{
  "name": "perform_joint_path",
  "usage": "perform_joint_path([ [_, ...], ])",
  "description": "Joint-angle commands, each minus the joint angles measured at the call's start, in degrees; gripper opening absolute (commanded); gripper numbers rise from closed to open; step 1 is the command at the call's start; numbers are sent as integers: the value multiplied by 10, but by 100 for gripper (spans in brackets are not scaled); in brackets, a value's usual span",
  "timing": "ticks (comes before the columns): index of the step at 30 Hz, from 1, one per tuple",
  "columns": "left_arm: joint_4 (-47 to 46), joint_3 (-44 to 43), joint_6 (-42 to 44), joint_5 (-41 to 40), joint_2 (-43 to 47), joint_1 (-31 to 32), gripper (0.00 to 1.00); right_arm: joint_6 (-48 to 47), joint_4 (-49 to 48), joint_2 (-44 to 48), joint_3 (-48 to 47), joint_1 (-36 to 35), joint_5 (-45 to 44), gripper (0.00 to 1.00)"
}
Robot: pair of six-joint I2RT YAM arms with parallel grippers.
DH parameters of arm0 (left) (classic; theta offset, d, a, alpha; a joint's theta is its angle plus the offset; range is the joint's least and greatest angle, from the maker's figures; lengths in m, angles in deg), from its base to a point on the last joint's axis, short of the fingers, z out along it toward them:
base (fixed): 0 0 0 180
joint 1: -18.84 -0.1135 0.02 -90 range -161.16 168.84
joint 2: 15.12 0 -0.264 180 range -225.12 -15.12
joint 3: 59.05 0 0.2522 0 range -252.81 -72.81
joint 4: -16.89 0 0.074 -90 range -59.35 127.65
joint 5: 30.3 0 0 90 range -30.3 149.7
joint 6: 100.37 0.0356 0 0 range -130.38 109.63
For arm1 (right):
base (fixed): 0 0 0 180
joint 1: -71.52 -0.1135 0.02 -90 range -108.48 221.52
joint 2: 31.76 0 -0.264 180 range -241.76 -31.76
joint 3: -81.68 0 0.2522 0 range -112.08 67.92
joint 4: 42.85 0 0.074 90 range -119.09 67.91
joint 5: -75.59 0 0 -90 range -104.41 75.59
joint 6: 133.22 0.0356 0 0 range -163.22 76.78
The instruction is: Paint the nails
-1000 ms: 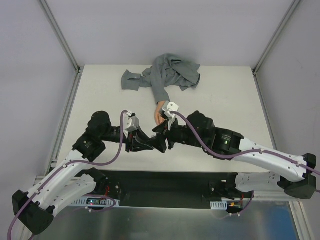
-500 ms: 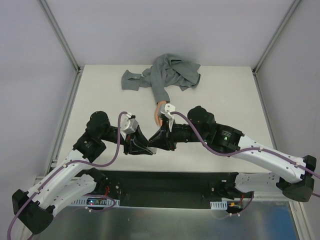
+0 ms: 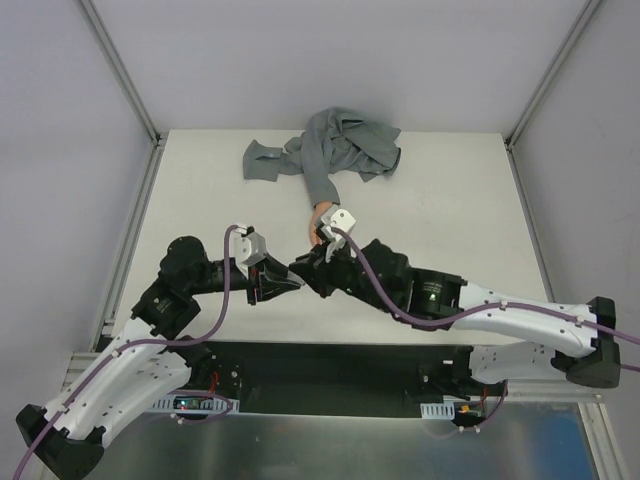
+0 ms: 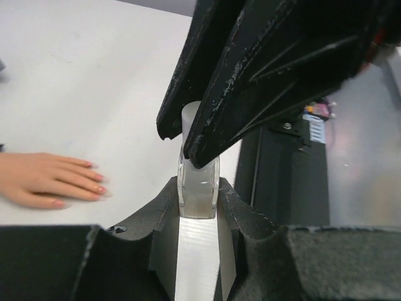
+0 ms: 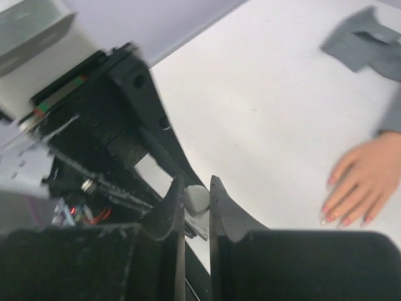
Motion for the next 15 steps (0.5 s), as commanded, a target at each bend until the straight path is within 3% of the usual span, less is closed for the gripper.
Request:
perform_joint_path([
  [1, -34, 0, 33, -164, 35, -12, 0, 139, 65, -79, -53, -80, -345, 0],
  [4, -33, 2, 35, -165, 34, -12, 0, 156, 80, -141, -114, -108, -391, 1],
  [9, -23, -4, 37, -162, 25, -12, 0, 131, 93, -170, -166, -114, -386, 0],
  [15, -22, -7, 37, -146, 30, -12, 13, 127, 105, -159, -176, -114, -384, 0],
])
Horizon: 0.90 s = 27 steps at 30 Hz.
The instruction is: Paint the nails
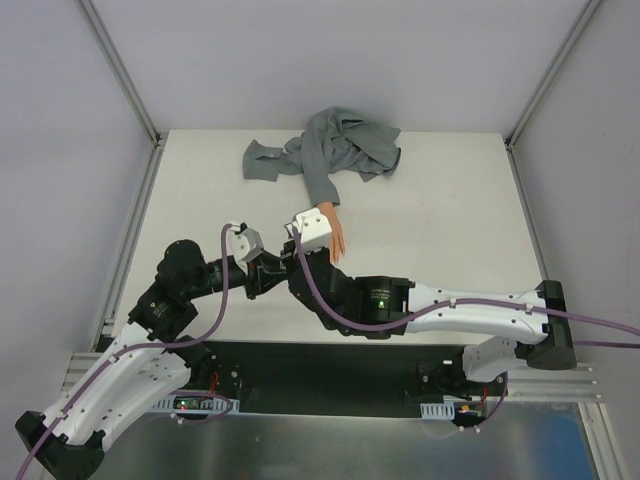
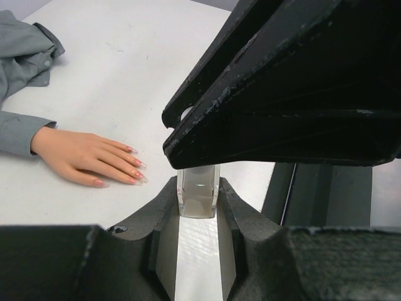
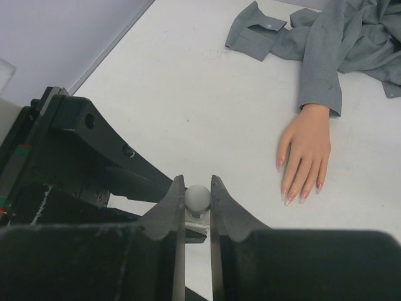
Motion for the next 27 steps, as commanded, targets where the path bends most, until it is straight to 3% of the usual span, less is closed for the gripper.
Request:
perform_joint_path([
  [1, -55, -18, 7, -27, 3, -8, 16, 18, 18, 10, -23, -14, 2, 0],
  [4, -55, -17, 7, -19, 4, -8, 19, 16, 13, 10, -24, -14, 5, 0],
  [7, -55, -18, 5, -15, 2, -8, 37, 9, 4, 13, -24, -14, 13, 0],
  [8, -55, -19, 4, -6, 0, -8, 49, -4, -5, 16, -19, -14, 15, 0],
  [10, -55, -22, 5, 21, -1, -8, 58, -22, -21, 25, -8, -14, 21, 0],
  [17, -57, -30, 24, 128, 3, -8, 72, -82, -73, 99, 79, -9, 20, 0],
  [18, -63, -28, 26, 146, 10, -8, 99, -90, -69, 117, 98, -7, 15, 1],
  [24, -74, -15, 27, 110, 44, -7, 99, -87, -100, 178, 210, 15, -18, 0],
  [27, -74, -6, 24, 27, 61, -8, 99, -71, -216, 195, 324, 17, -17, 1],
])
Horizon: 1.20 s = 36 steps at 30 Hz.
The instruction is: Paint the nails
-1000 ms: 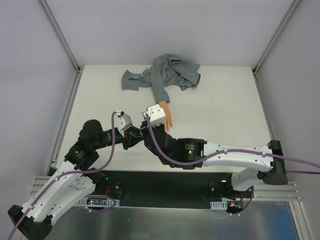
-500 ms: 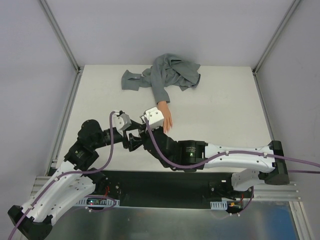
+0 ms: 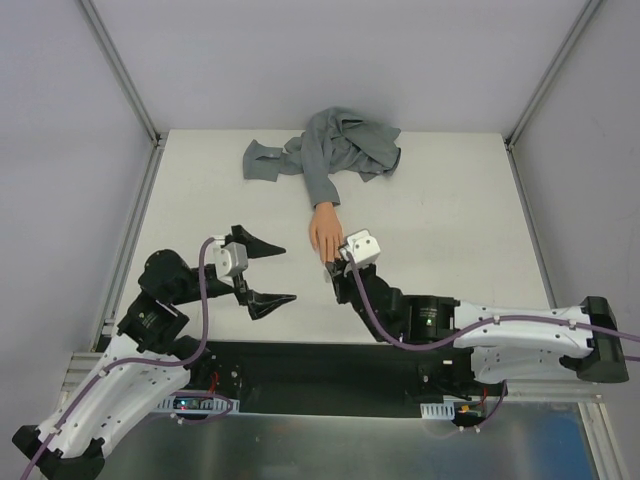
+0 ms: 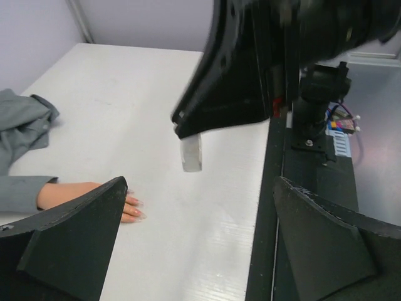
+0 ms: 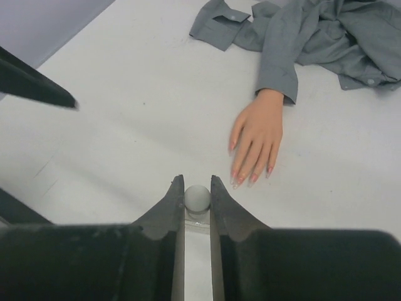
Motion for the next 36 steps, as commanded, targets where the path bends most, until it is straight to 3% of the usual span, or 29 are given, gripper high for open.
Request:
perform_joint_path([
  [1, -36, 4, 8, -93, 25, -8, 99, 4, -181, 15, 123, 2, -25, 1],
  [7, -35, 17, 4, -187, 47, -8, 99, 4, -311, -52, 218, -1, -61, 0],
  [15, -30, 14, -1, -197, 37, -8, 99, 107, -335, -212, 211, -27, -85, 0],
  [29, -31, 13, -3, -189, 32, -7, 99, 154, -345, -287, 181, -45, -78, 1],
  [36, -30, 13, -4, -185, 30, -7, 99, 152, -320, -291, 163, -45, -76, 23],
])
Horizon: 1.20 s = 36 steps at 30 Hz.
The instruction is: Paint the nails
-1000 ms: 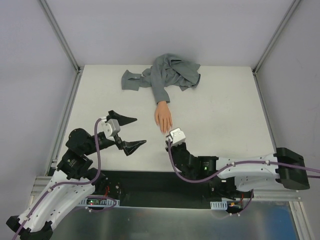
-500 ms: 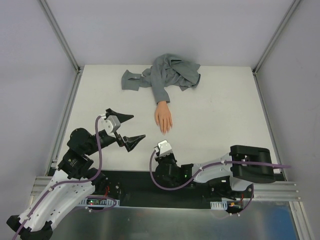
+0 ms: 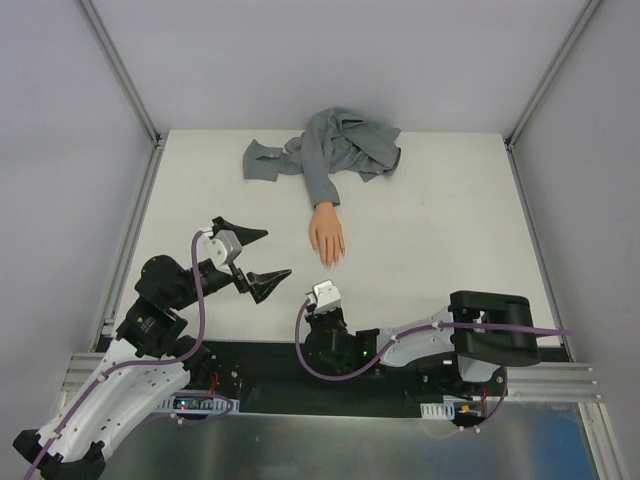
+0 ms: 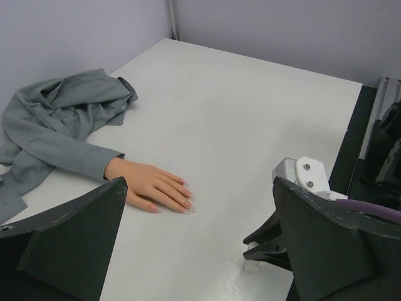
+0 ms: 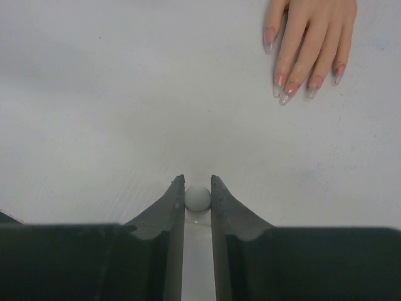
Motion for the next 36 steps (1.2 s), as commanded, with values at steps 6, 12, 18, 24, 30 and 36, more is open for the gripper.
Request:
perform_joint_path([
  [6, -18, -4, -5, 3, -4, -8, 99, 14, 99, 28, -66, -3, -21, 52],
  [12, -18, -5, -7, -7, -4, -8, 99, 84, 355, 143, -133, 4, -42, 69],
  [18, -18, -6, -14, -10, -10, -8, 99, 120, 521, 360, -105, 54, -8, 73],
  [24, -18, -7, -23, -16, -19, -8, 99, 85, 648, 574, -88, 169, 45, 80],
  [30, -19, -10, -23, -19, -41, -8, 99, 84, 743, 634, -146, 174, -4, 89],
  [36, -20, -11, -40, -17, -52, -8, 99, 57, 736, 605, -149, 182, -3, 100],
])
